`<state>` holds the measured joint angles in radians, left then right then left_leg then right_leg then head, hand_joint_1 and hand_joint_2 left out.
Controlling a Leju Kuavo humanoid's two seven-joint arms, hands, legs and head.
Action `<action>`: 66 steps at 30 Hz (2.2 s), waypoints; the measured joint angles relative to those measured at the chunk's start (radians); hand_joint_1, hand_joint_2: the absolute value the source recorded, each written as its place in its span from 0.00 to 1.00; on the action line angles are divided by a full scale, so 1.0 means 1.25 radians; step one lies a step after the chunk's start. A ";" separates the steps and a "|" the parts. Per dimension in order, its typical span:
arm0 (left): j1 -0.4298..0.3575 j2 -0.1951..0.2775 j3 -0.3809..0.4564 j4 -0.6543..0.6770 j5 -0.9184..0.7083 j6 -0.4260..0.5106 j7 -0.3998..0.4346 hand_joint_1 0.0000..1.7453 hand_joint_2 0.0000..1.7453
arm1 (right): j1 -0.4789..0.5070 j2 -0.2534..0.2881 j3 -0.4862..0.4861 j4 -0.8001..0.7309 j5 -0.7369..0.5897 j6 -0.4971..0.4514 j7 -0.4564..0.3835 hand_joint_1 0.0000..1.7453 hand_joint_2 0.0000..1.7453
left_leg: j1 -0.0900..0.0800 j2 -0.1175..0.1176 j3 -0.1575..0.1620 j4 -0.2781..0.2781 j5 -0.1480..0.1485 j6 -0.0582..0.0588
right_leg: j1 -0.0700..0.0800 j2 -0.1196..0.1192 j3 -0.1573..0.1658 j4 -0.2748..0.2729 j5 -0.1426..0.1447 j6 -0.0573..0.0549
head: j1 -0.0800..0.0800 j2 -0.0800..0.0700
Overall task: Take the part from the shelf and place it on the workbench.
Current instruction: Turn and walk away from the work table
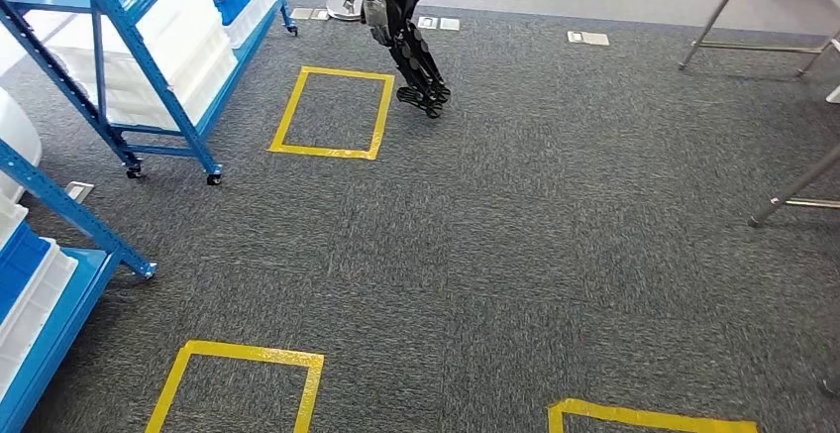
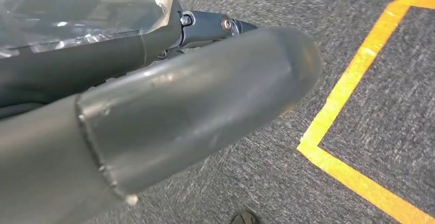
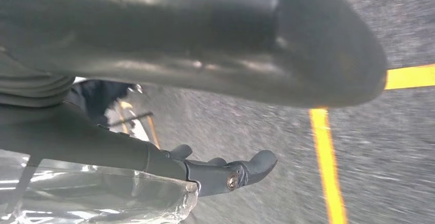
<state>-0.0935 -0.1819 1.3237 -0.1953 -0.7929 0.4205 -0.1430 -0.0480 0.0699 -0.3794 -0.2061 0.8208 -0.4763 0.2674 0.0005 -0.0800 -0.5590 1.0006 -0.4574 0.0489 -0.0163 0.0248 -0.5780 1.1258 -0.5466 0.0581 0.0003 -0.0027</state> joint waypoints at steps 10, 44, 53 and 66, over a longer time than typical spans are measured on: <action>-0.003 -0.001 0.001 0.000 0.001 0.014 -0.023 0.00 0.00 | -0.002 -0.002 0.003 0.004 0.012 -0.003 0.055 0.00 0.00 | 0.003 0.044 -0.085 0.159 -0.090 -0.037 | -0.001 -0.031 0.043 -0.107 0.047 -0.043 | -0.010 0.000; -0.002 0.007 0.000 0.000 -0.009 0.031 -0.054 0.00 0.00 | 0.010 0.005 0.002 0.011 0.028 0.010 0.053 0.00 0.00 | 0.010 0.062 -0.120 0.220 -0.089 -0.046 | -0.001 -0.065 0.047 -0.104 0.035 -0.048 | -0.013 0.000; -0.006 0.008 0.000 0.000 -0.010 0.040 -0.056 0.00 0.00 | 0.004 0.007 0.002 0.011 0.030 0.017 0.053 0.00 0.00 | 0.002 0.088 -0.007 -0.001 0.001 -0.010 | 0.008 -0.084 0.054 -0.081 0.006 -0.024 | -0.010 0.000; -0.005 0.009 0.000 0.000 -0.014 0.050 -0.056 0.00 0.00 | 0.007 0.005 -0.002 0.014 0.029 0.029 0.050 0.00 0.00 | 0.006 -0.031 -0.016 0.007 0.005 -0.028 | -0.011 0.012 0.043 -0.091 0.029 -0.015 | -0.005 0.000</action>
<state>-0.0999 -0.1704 1.3241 -0.1957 -0.8104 0.4834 -0.2124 -0.0394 0.0756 -0.3815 -0.1884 0.8569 -0.4398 0.3304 0.0081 -0.1190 -0.5788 1.0094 -0.4511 0.0146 -0.0296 0.0399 -0.5239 1.0118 -0.5099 0.0387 -0.0061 -0.0027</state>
